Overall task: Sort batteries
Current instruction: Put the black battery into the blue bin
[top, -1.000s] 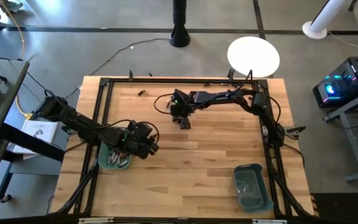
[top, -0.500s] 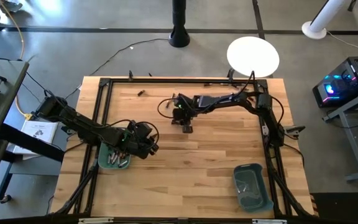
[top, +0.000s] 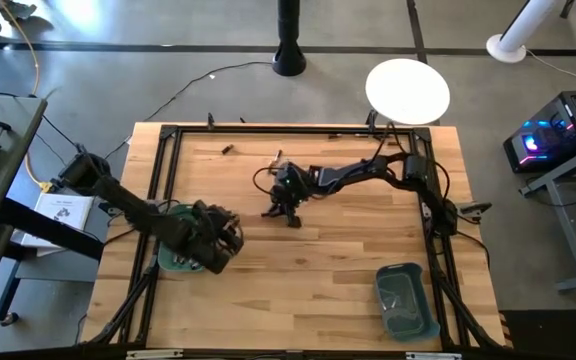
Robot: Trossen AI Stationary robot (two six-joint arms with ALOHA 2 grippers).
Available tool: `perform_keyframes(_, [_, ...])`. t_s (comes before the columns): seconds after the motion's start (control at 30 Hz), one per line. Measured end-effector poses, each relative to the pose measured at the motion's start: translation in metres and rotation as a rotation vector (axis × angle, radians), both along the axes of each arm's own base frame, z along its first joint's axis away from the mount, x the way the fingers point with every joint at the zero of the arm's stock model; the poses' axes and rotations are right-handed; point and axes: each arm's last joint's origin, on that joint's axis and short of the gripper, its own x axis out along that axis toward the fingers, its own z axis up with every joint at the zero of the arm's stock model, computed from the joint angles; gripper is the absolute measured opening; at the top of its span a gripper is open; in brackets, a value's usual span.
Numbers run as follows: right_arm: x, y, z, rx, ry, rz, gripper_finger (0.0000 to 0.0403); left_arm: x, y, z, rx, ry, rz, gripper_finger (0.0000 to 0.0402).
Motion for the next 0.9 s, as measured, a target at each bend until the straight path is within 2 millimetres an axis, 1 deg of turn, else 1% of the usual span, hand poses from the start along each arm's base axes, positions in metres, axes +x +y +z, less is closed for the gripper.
perform_keyframes(0.2, [0.005, 0.011, 0.002, 0.006, -0.055, -0.012, 0.0028, -0.012, -0.007, 0.0, 0.022, -0.045, 0.04, 0.0156])
perform_keyframes(0.37, [0.006, 0.011, 0.002, 0.002, -0.049, -0.035, 0.003, -0.014, -0.007, 0.0, 0.019, -0.049, 0.052, 0.0156])
perform_keyframes(0.57, [0.006, 0.009, 0.005, -0.076, -0.037, -0.099, 0.0028, -0.014, -0.007, -0.001, 0.003, -0.038, 0.051, 0.0156])
perform_keyframes(0.67, [0.006, 0.013, 0.013, -0.119, -0.051, -0.095, 0.0028, -0.013, -0.007, -0.001, 0.01, -0.046, 0.052, 0.0156])
perform_keyframes(0.7, [0.006, 0.015, 0.019, -0.137, -0.076, -0.084, 0.0028, -0.012, -0.007, -0.001, 0.02, -0.057, 0.053, 0.0156])
perform_keyframes(0.8, [0.012, 0.026, 0.038, -0.167, -0.192, -0.035, 0.0028, -0.01, -0.008, -0.004, 0.072, -0.048, 0.035, 0.0156])
perform_keyframes(0.9, [0.017, 0.038, 0.046, -0.166, -0.284, 0.007, 0.0028, -0.005, -0.01, -0.008, 0.122, -0.033, 0.006, 0.0157])
